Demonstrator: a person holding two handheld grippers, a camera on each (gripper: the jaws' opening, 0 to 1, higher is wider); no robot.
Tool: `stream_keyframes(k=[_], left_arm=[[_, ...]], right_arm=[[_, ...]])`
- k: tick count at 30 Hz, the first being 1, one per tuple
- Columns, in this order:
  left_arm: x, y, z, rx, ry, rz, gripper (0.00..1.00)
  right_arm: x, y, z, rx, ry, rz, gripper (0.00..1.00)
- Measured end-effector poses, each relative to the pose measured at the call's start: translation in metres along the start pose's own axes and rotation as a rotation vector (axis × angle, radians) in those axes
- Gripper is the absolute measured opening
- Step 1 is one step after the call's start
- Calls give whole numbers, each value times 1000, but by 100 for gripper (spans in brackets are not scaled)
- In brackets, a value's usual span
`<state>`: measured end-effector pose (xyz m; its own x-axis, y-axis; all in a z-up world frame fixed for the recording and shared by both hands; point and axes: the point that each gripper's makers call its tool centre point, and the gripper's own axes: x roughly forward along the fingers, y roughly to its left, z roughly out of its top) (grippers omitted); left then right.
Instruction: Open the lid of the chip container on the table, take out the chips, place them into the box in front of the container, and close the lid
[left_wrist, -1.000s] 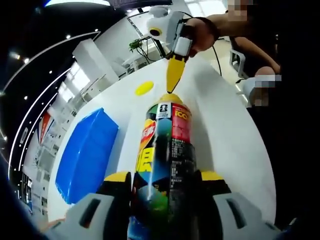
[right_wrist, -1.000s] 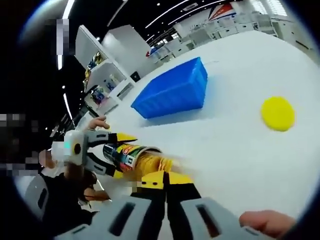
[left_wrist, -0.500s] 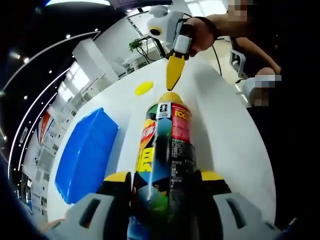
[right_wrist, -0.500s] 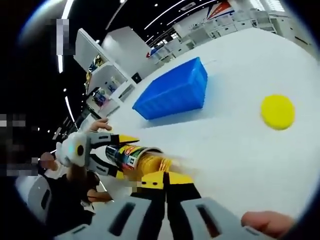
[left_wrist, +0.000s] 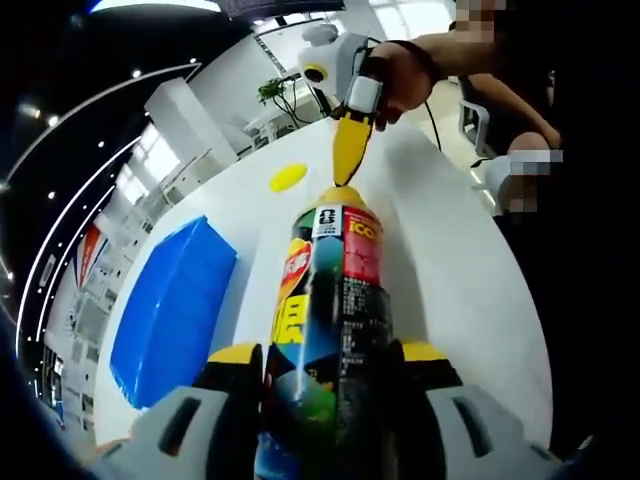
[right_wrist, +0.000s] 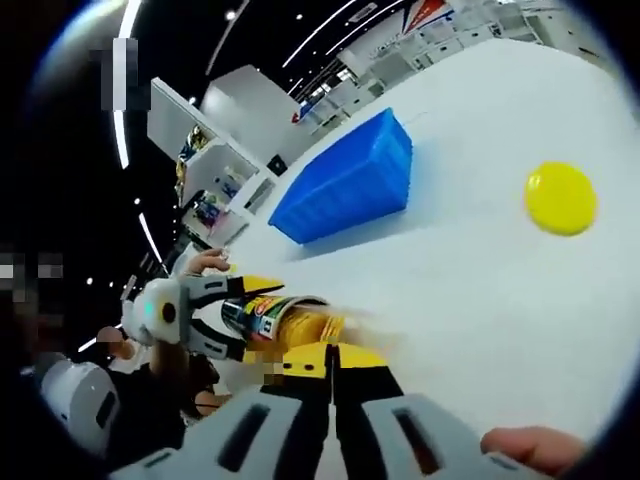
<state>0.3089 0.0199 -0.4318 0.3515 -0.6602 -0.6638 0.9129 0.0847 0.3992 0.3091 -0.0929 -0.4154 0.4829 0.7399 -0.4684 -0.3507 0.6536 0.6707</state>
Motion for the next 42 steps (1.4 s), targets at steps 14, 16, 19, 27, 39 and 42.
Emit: stream_keyframes(k=[14, 16, 19, 27, 39, 42], left_arm=[[0, 0, 0, 0, -2, 1, 53], [0, 0, 0, 0, -2, 1, 53], [0, 0, 0, -2, -1, -1, 53], [0, 1, 0, -4, -2, -3, 53], [0, 1, 0, -7, -8, 0, 53], [0, 1, 0, -7, -9, 0, 53]], right_arm=[[1, 3, -1, -191, 41, -80, 1], [3, 5, -1, -192, 42, -81, 2], [6, 3, 2, -133, 35, -74, 1], [6, 2, 0, -89, 34, -62, 1], [-3, 6, 5, -66, 5, -48, 1], [-6, 4, 5, -50, 5, -47, 0]])
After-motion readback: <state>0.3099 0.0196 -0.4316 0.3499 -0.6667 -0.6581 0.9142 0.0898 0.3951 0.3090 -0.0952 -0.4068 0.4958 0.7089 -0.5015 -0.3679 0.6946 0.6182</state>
